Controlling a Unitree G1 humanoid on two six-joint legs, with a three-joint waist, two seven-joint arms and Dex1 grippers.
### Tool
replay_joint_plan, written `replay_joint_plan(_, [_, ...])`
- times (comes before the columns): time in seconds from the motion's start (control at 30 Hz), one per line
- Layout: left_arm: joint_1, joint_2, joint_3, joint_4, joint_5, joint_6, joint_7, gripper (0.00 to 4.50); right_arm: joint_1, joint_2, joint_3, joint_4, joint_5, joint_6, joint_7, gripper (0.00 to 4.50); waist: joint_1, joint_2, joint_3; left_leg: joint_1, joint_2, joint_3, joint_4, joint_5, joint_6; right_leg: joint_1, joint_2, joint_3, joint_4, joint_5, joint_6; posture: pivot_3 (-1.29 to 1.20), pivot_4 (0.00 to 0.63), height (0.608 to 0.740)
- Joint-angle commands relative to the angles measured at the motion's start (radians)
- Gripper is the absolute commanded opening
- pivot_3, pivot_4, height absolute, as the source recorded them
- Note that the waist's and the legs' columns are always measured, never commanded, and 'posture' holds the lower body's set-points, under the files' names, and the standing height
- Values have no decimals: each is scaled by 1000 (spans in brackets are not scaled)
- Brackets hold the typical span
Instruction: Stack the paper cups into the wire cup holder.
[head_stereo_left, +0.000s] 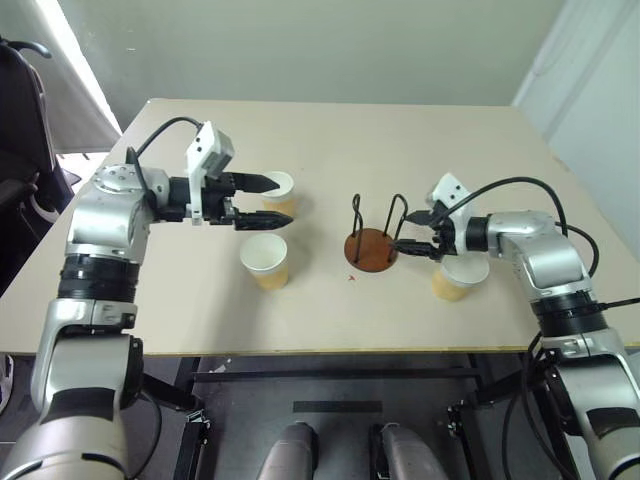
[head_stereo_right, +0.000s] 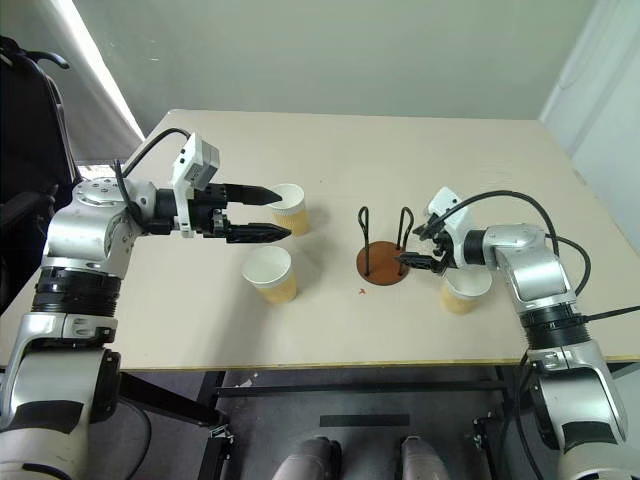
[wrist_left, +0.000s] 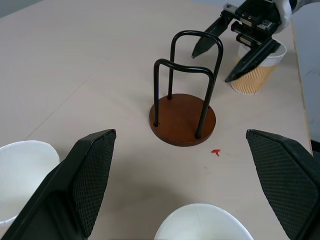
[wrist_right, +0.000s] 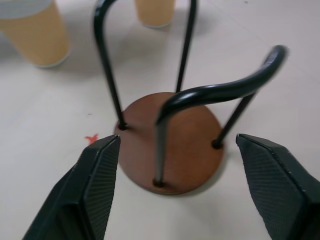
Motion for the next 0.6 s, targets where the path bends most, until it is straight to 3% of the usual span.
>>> replay_joint_plan(0.03, [-10,3,14,-29,-4,-16,0,4500,-41,2,-50,-15,31,38,-30,3524,0,0,0,0,0,0,0,0,0,0,0,0,0,0,0,0,150,740])
replay_joint_plan(0.6, [-24,3,19,-9,-1,-27,5,4500,-104,-32,-118,-42,95,136,-84,3524,1,0,0,0,0,0,0,0,0,0,0,0,0,0,0,0,150,740])
